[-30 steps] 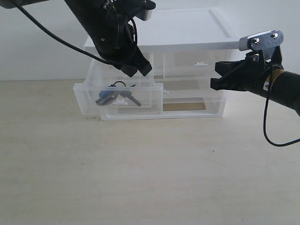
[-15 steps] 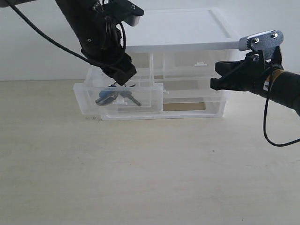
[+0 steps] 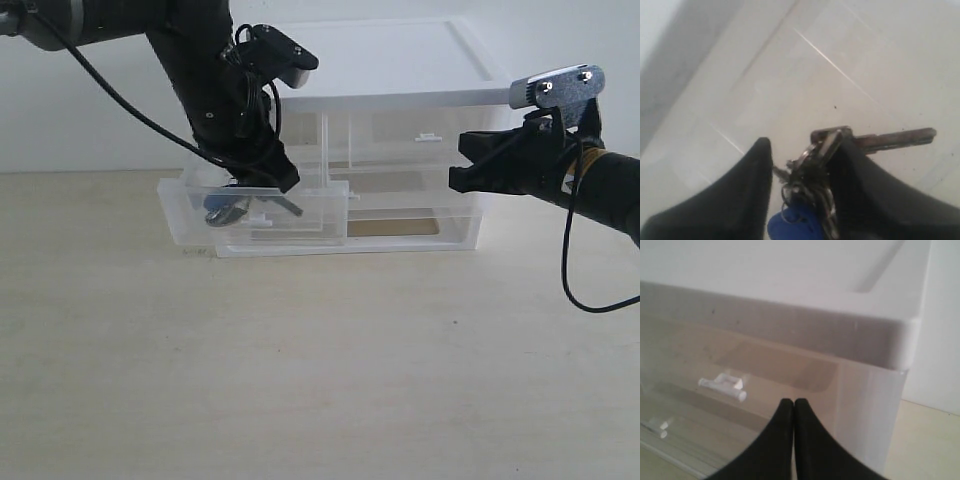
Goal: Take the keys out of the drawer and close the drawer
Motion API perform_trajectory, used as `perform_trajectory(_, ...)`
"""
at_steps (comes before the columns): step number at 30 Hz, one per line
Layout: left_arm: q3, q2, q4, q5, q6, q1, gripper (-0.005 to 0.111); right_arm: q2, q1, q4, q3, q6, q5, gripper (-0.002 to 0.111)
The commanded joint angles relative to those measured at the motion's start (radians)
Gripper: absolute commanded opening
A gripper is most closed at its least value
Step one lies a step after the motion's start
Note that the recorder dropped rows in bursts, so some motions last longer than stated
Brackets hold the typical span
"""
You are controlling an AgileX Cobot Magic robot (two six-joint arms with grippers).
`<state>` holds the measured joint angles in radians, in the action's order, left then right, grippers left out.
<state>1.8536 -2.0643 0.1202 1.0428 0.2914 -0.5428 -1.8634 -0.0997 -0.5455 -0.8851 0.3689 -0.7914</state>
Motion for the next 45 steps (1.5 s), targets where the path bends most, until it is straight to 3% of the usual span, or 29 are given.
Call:
perform_trajectory(1, -0.006, -0.026, 0.033, -0.074, -0.015, 0.002, 0.005, -0.003, 0.008, 0.083, -0.016, -0.004, 0.014, 0.000)
perform_trajectory(9, -0.006, -0.024, 0.024, -0.137, 0.004, -0.004, 0.004, -0.003, 0.008, 0.083, -0.016, -0.004, 0.014, 0.000)
perform_trajectory(28, -0.006, 0.118, -0.095, -0.104, 0.077, -0.009, 0.004, -0.003, 0.008, 0.085, -0.016, -0.013, 0.014, 0.000)
perform_trajectory(45, -0.006, 0.258, -0.102, -0.098, 0.083, -0.098, 0.004, -0.003, 0.008, 0.087, -0.016, -0.013, 0.020, 0.000)
